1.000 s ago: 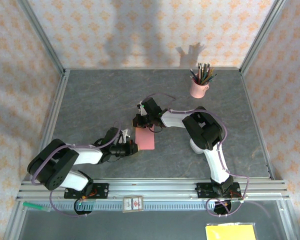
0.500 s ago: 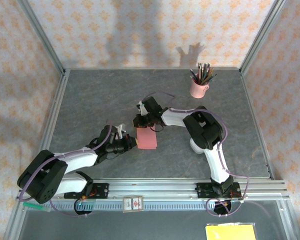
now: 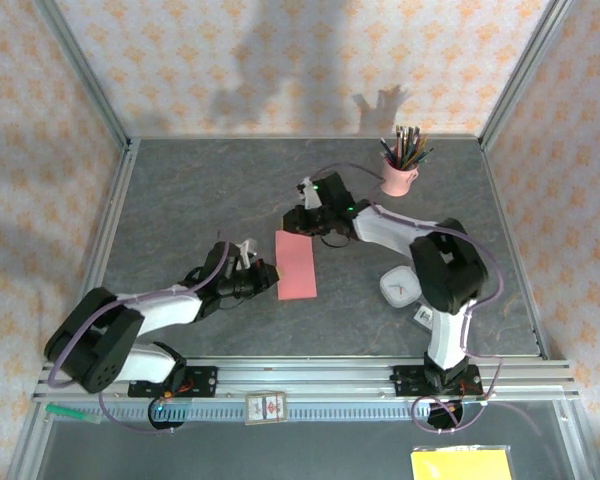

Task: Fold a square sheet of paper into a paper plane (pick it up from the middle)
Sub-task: Fold the triangle a second time at the center of the table.

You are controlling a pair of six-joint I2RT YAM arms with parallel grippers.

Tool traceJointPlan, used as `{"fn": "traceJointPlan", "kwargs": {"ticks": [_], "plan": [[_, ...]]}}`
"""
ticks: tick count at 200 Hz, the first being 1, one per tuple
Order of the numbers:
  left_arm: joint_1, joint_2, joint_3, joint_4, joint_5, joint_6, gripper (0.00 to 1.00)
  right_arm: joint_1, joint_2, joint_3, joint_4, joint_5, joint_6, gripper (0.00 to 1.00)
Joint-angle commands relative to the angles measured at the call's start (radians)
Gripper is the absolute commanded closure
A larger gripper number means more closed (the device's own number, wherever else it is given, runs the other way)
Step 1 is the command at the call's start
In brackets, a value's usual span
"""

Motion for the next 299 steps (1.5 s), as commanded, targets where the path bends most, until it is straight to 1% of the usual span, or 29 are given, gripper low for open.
{"fn": "traceJointPlan", "kwargs": {"ticks": [1, 19, 62, 125, 174, 221, 265, 299], "plan": [[0.006, 0.092, 0.09, 0.003, -0.024, 0.061, 0.93, -0.027, -0.096, -0.084, -0.046, 0.088, 0.001, 0.8], [0.015, 0.172, 0.144, -0.009, -0.014, 0.088, 0.93, -0.031, -0.146, -0.144, -0.072, 0.134, -0.008, 0.76], [0.027, 0.264, 0.192, -0.042, -0.009, 0.139, 0.93, -0.03, -0.213, -0.25, -0.06, 0.149, 0.0, 0.71], [0.047, 0.311, 0.182, -0.013, -0.007, 0.155, 0.93, -0.023, -0.245, -0.332, -0.021, 0.115, 0.028, 0.69], [0.05, 0.349, 0.179, -0.022, -0.016, 0.159, 0.93, 0.034, -0.266, -0.408, -0.019, 0.109, 0.083, 0.67], [0.05, 0.353, 0.162, -0.024, -0.027, 0.161, 0.94, 0.073, -0.29, -0.474, -0.01, 0.088, 0.124, 0.65], [0.05, 0.35, 0.154, -0.022, -0.025, 0.16, 0.93, 0.087, -0.316, -0.532, 0.0, 0.09, 0.154, 0.62], [0.051, 0.349, 0.151, -0.019, -0.025, 0.161, 0.93, 0.1, -0.309, -0.563, 0.066, 0.055, 0.192, 0.62]]}}
